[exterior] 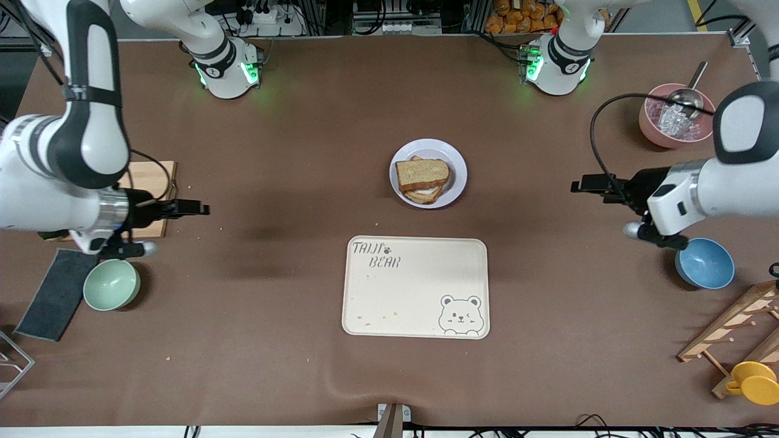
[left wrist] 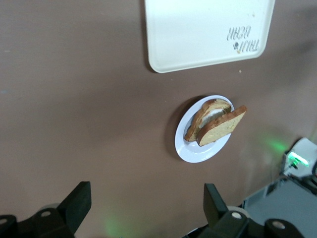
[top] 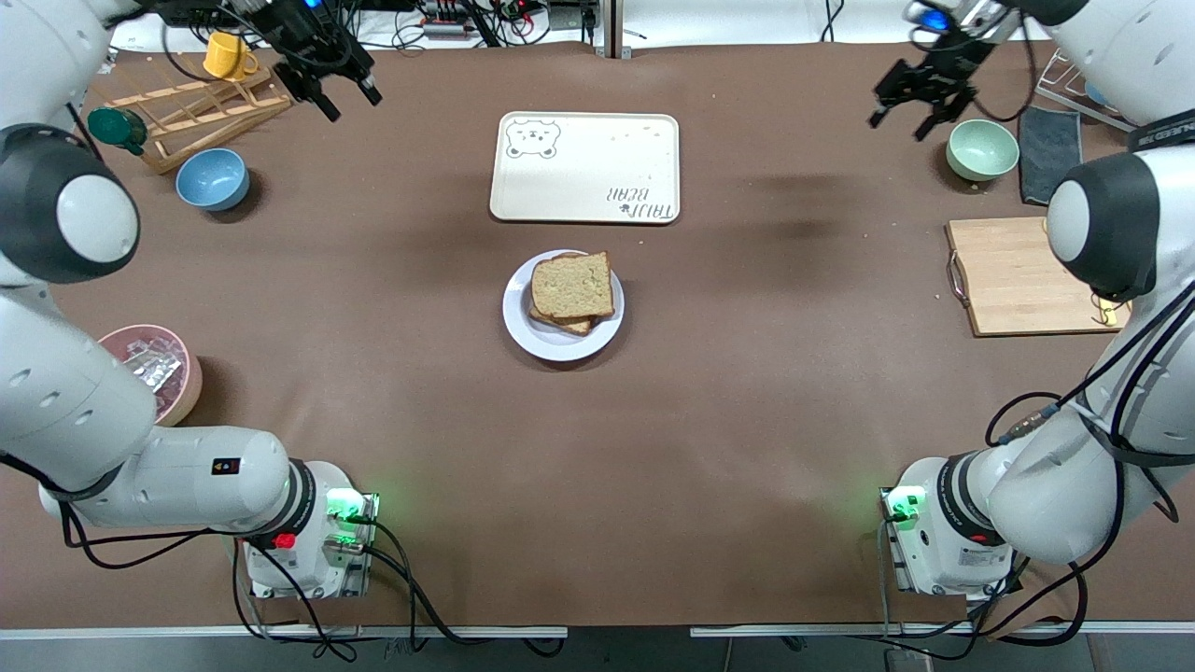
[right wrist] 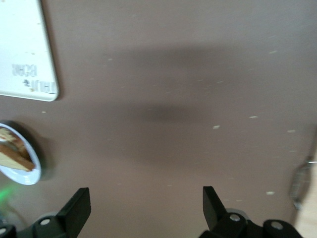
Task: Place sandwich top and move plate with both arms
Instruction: 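Withdraw the right gripper while the left gripper reaches toward the plate, then move the left gripper to the plate rim and grasp it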
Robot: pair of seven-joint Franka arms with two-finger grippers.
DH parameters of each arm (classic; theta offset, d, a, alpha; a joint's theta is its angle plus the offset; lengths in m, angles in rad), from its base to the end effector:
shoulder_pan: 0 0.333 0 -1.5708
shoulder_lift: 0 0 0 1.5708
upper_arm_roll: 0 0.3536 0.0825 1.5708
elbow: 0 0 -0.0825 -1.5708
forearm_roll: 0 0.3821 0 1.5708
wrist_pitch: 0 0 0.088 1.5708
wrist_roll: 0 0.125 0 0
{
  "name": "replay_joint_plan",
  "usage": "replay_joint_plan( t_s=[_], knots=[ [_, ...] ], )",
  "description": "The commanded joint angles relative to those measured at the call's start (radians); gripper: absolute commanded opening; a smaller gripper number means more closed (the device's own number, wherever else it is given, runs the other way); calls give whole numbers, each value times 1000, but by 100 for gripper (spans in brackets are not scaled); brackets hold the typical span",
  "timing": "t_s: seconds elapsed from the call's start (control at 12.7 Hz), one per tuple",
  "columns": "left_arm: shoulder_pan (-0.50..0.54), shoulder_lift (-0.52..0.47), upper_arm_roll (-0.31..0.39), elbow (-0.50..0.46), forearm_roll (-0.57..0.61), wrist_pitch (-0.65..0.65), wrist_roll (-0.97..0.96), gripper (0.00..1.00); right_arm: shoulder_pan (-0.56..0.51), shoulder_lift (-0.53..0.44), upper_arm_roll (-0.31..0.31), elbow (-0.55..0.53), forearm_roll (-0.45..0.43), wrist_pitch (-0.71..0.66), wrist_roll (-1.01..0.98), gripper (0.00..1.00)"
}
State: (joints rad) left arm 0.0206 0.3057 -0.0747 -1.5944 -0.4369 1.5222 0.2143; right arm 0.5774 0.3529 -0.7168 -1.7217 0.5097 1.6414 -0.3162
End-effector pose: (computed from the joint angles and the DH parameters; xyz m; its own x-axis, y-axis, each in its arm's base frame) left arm 0.6094 -0.0827 0.4644 0.9267 -0.2660 -0.2656 -0.1086 -0.8658 0.4884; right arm 0.6074 0.0144 0.4208 0.9658 0.0843 -0.2454 -0.0009 -0.9447 -0.3279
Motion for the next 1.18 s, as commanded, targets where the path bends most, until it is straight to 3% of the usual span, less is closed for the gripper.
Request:
replay_joint_plan(
  t_s=[0.0,0.31,0.55,0.86,1.1],
  knots=[
    [39,45,-2,-40,-136,22,176,100,-78,11,10,82,-78,-23,-104,100],
    [90,39,-2,-200,-241,64,385,100,-211,9,7,181,-143,-43,-386,100],
    [87,39,-13,-320,-287,160,427,100,-244,9,8,327,-220,-150,-397,100],
    [1,101,-59,-381,-380,343,428,100,-217,3,14,454,-212,-232,-367,100],
    [-59,115,-60,-427,-417,388,456,100,-206,-3,19,493,-204,-232,-360,100]
  ],
)
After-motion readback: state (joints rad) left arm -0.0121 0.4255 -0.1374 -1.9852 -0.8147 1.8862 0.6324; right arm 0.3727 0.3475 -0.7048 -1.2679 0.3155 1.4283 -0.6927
